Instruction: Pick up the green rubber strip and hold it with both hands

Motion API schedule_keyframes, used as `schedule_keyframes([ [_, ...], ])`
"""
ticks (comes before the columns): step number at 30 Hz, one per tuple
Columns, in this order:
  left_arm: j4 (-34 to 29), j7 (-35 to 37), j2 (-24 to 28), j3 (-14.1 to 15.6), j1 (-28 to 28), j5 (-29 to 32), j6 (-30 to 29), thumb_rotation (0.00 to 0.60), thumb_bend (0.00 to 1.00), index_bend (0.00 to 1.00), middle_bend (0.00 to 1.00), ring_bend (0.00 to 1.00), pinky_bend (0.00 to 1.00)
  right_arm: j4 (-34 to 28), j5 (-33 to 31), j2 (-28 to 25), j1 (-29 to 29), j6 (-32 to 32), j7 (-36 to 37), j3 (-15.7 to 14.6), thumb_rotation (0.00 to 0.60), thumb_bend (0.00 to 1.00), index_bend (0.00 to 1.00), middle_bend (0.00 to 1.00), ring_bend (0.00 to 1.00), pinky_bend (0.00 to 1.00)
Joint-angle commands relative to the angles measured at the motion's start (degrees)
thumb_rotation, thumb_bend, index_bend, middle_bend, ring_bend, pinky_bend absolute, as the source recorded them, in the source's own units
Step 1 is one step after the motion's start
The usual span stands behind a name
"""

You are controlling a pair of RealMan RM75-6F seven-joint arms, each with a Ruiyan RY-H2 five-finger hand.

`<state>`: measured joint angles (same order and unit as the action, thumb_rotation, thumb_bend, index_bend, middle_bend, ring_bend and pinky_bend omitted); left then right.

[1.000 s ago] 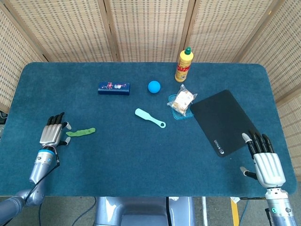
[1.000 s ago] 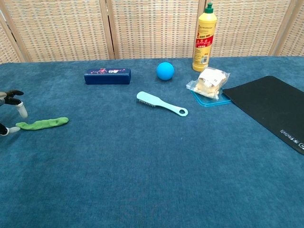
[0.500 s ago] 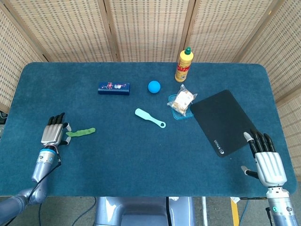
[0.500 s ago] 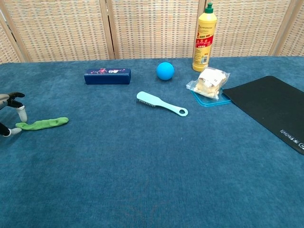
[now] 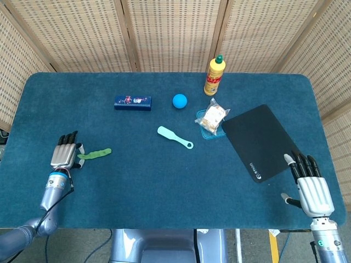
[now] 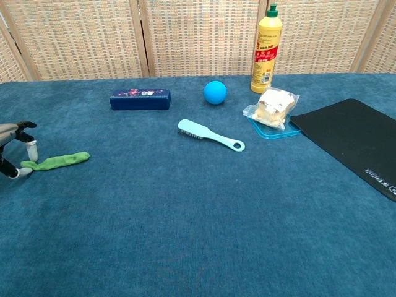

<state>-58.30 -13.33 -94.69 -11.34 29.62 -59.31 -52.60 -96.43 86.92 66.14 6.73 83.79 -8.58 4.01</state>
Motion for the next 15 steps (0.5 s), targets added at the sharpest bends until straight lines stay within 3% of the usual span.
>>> schedule_keyframes([
  [1,0.11,-0.36,-0.24,-0.09,0.13,0.33,0.01,0.600,0.41,0.60,0.00,0.00,0.00,0.01,0.09,-0.06,-0.04,0.10,0.13,-0.03,0.600,0.00,0.00,0.00,0.00,0.00],
  [7,0.46,-1.73,-0.59,-0.02,0.42,1.08,0.29,0.600,0.48,0.64,0.00,0.00,0.00,0.03,0.25,-0.15,-0.08,0.20,0.29,-0.13,0.600,0.00,0.00,0.00,0.00,0.00],
  [15,-1.88,-0.64,1.84,0.38,0.11,-1.93,-2.30,0.600,0.75,0.68,0.00,0.00,0.00,-0.18,0.38,-0.43,-0.11,0.22,0.88,-0.22,0.600,0.00,0.00,0.00,0.00,0.00],
])
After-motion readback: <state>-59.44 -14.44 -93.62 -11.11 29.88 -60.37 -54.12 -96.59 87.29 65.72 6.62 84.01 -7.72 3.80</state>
